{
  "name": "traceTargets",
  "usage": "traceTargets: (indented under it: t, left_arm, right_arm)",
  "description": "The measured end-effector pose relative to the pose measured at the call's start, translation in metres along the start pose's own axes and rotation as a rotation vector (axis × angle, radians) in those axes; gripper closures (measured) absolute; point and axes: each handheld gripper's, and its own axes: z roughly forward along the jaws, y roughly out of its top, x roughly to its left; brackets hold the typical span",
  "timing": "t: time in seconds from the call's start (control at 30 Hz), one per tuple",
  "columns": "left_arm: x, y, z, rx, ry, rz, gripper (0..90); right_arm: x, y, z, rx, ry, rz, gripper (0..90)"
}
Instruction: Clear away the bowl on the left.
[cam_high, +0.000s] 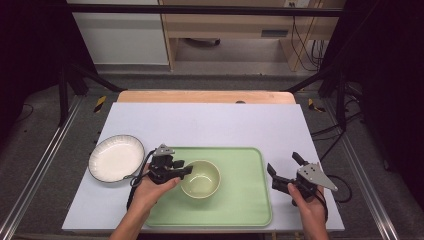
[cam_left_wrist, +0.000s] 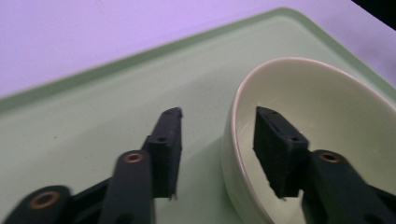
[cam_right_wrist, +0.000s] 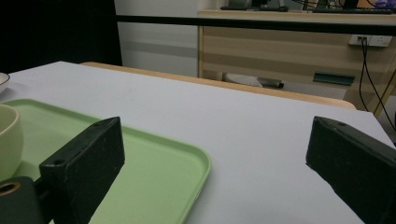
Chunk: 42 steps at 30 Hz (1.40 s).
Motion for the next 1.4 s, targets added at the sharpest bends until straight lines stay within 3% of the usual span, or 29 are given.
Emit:
traceTargets:
  t: [0.13,0.3,0.43,0.63,0.77,1.17,1.4]
  left_arm:
    - [0.003,-0.001,-0.008,-0.045,0.008,0.02,37.2]
    - [0.007,-0.001,-0.023,-0.136,-0.045,0.073,21.2]
    - [0.008,-0.004,-0.034,-0.18,-0.06,0.129,14.4]
    - [0.021,-0.008,-0.054,-0.278,-0.037,0.169,11.6]
    - [0.03,-0.007,-0.071,-0.333,-0.019,0.172,8.9]
    - [0.056,-0.019,-0.102,-0.397,0.065,0.162,4.3]
    - [0.063,-0.024,-0.118,-0.421,0.105,0.191,3.0]
  right_arm:
    - [0.0,0.0,0.0,-0.002,0.0,0.001,4.7]
    - [-0.001,0.0,0.0,-0.005,0.002,-0.001,4.6]
    - [0.0,0.001,-0.001,-0.006,0.001,0.001,4.6]
    - [0.0,0.002,-0.002,-0.011,-0.002,0.002,4.3]
    - [-0.001,0.003,-0.003,-0.025,-0.009,0.004,3.6]
    - [-0.004,0.004,-0.005,-0.042,-0.027,0.014,2.6]
    - [-0.003,0.004,-0.005,-0.041,-0.029,0.011,2.3]
